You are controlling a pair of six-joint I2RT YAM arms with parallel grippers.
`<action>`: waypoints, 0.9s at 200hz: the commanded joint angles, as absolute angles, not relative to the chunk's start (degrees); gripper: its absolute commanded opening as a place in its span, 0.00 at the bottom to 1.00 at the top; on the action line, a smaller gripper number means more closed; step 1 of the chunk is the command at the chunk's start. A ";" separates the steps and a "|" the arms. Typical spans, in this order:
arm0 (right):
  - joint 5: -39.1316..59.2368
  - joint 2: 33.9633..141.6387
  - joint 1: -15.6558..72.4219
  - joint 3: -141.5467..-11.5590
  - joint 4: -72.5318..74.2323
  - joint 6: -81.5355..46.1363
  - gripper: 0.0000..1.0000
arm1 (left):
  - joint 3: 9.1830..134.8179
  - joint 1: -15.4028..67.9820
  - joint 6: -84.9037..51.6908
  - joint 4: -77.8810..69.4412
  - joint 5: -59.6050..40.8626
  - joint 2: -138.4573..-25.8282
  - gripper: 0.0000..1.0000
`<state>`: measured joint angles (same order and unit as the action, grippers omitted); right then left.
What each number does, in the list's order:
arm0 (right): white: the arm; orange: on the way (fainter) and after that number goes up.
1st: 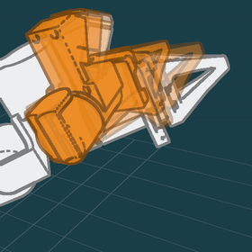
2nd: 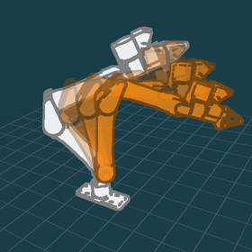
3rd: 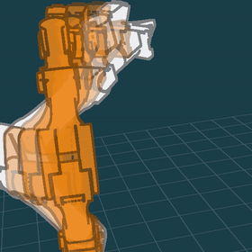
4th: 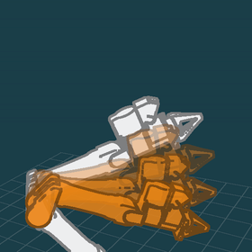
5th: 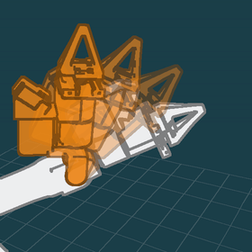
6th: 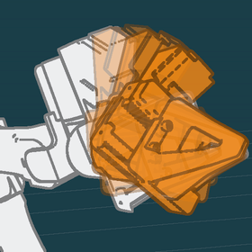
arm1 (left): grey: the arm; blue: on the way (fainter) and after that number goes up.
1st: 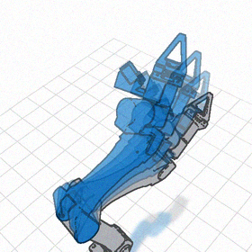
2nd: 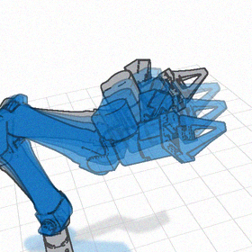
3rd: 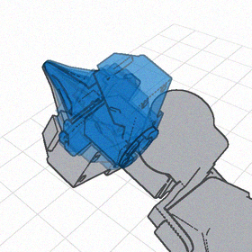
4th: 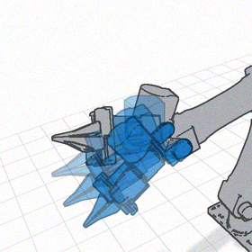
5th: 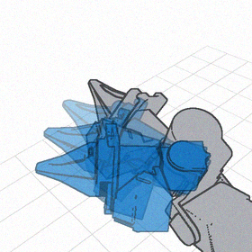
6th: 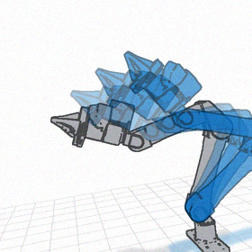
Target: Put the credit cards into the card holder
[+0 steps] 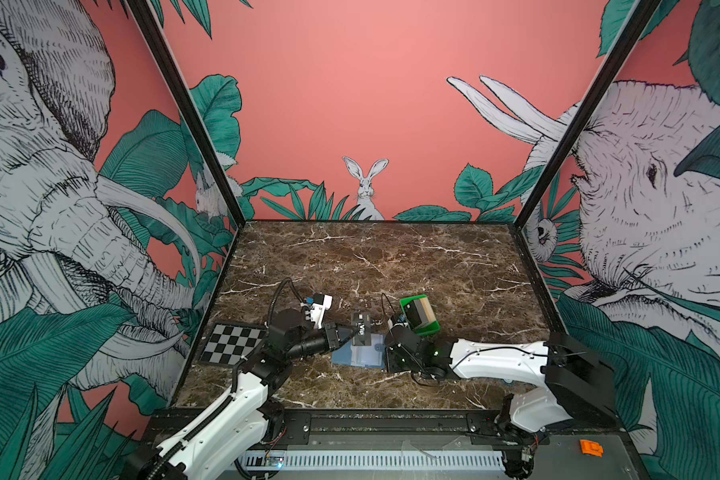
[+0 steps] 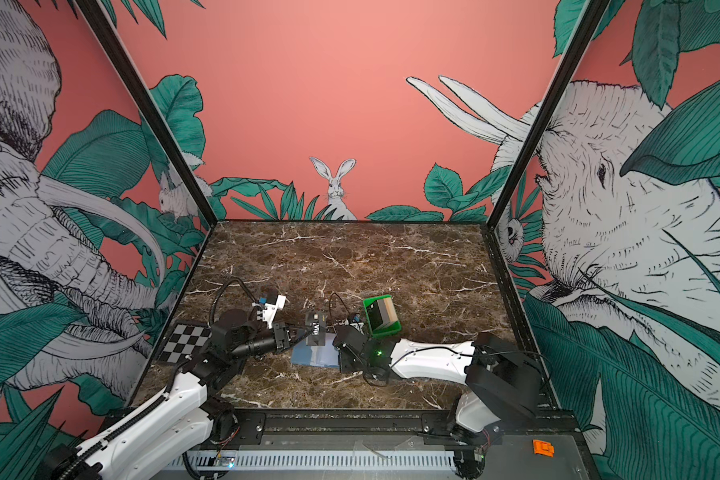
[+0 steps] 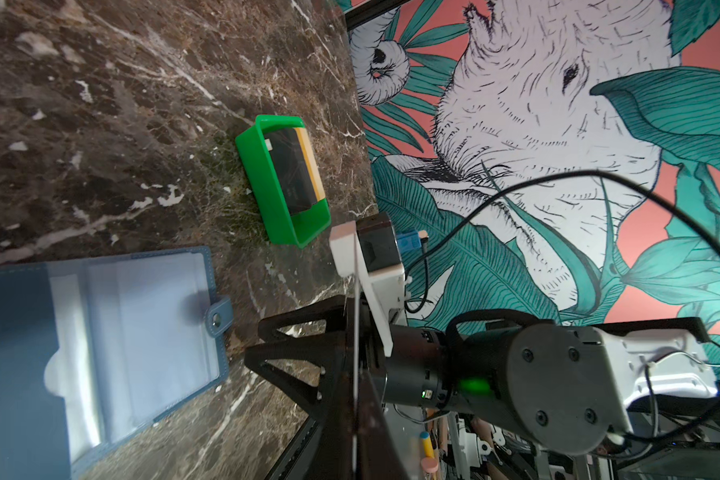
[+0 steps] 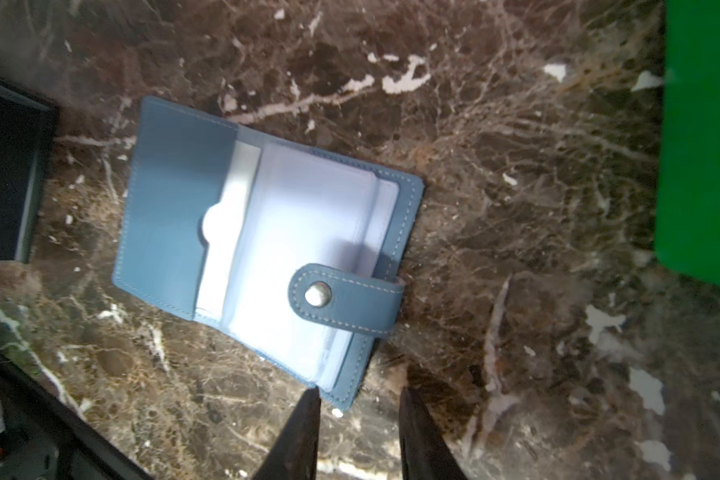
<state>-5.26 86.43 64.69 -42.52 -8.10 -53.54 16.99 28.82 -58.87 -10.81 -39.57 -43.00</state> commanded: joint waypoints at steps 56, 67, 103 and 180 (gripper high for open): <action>-5.52 91.04 63.69 -43.79 -4.99 -52.58 0.24 | 15.10 28.55 -54.71 -5.21 -37.13 -41.62 0.03; -5.22 91.22 63.13 -43.64 -4.91 -52.56 0.22 | 15.36 28.53 -53.67 -3.78 -36.68 -41.40 0.03; -2.37 93.27 61.12 -43.09 -2.83 -51.06 0.20 | 15.31 28.56 -53.07 -2.02 -35.64 -40.72 0.02; -2.70 94.35 58.63 -44.47 -5.00 -49.33 0.16 | 13.14 28.56 -54.42 -1.02 -33.46 -38.94 0.02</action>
<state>-1.80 93.93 59.77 -44.40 -2.42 -50.52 13.80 28.82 -54.50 -2.98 -35.42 -39.97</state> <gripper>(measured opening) 0.161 0.047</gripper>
